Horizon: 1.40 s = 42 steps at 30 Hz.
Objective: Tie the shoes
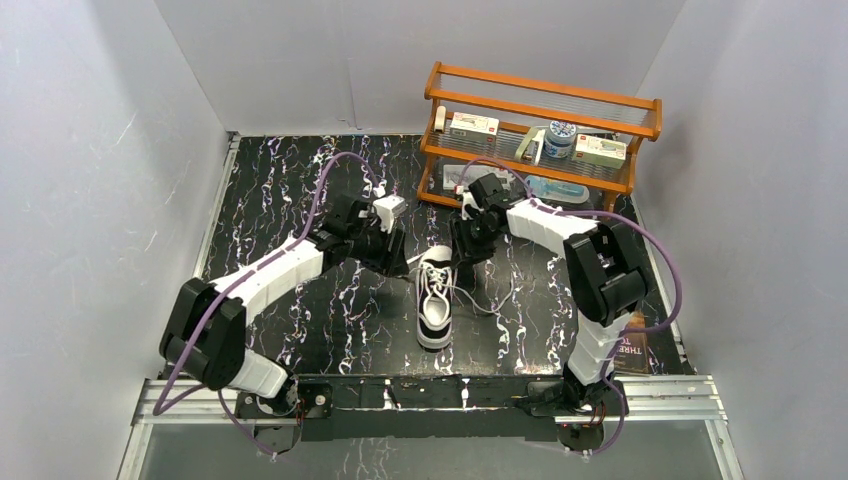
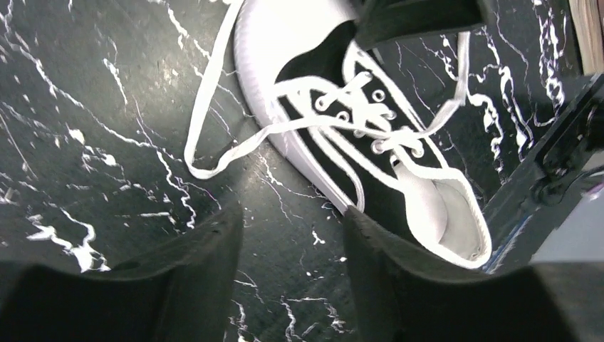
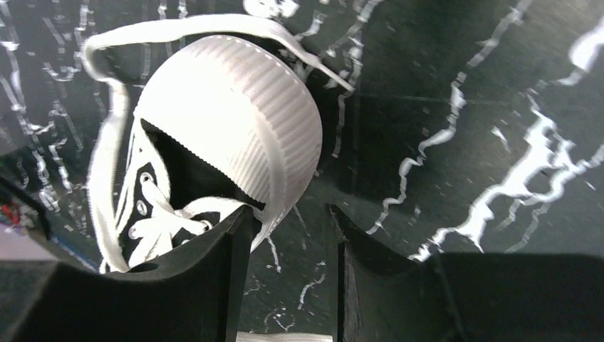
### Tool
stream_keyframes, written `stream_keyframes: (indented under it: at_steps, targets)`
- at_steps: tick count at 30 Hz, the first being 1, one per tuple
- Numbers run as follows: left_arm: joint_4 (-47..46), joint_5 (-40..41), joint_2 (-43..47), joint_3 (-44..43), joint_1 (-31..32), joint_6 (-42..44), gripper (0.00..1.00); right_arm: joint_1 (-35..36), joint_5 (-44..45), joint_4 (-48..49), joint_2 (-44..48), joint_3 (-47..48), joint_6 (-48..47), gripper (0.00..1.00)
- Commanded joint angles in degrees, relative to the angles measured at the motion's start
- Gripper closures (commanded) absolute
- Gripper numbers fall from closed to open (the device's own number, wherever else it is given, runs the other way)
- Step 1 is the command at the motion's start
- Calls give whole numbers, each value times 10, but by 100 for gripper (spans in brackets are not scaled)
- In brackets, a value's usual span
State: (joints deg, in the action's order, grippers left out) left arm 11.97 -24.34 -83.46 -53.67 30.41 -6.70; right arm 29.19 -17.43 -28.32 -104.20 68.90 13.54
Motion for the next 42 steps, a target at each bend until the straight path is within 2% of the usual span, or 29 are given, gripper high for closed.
stream_keyframes:
  at_steps: [1, 6, 10, 14, 20, 22, 24, 26, 27, 28, 29, 31, 36, 39, 42]
  targets:
    - [-20, -33, 87, 42, 2, 91, 42, 39, -62, 70, -42, 41, 7, 51]
    - [-24, -46, 72, 55, 3, 171, 38, 13, 2, -24, -12, 76, -1, 48]
    - [-87, -22, 49, 81, 3, 225, 38, -35, 1, -56, 62, 30, -61, 35]
    - [-103, -44, 6, 77, 1, 270, 45, -42, 1, -84, 105, 1, -133, 32]
    - [-160, -65, -48, 67, 0, 286, 51, -44, -23, -70, 151, -42, -119, 32]
    - [-158, -70, -70, 59, 0, 291, 56, -44, -20, -70, 162, -59, -113, 33]
    - [-170, -70, -79, 62, 0, 289, 69, -44, -16, -77, 170, -71, -118, 35]
    - [-172, -71, -83, 63, 0, 289, 77, -43, -19, -89, 181, -75, -131, 39]
    - [-167, -68, -83, 61, 0, 290, 82, -43, -19, -95, 187, -77, -134, 39]
    - [-158, -62, -80, 59, 0, 290, 91, -44, -20, -99, 194, -81, -134, 39]
    - [-154, -57, -73, 59, 0, 288, 95, -43, -20, -103, 202, -84, -142, 38]
    - [-151, -48, -51, 65, 0, 271, 100, -42, -42, -106, 217, -95, -158, 36]
    - [-88, -24, 3, 54, 0, 193, 100, -38, -51, -116, 237, -114, -154, 31]
    - [-63, -40, 42, 51, 3, 98, 100, -34, -65, -124, 240, -110, -140, 30]
    - [-57, -94, 75, 61, 5, -12, 100, -34, -150, -80, 248, -128, -106, 28]
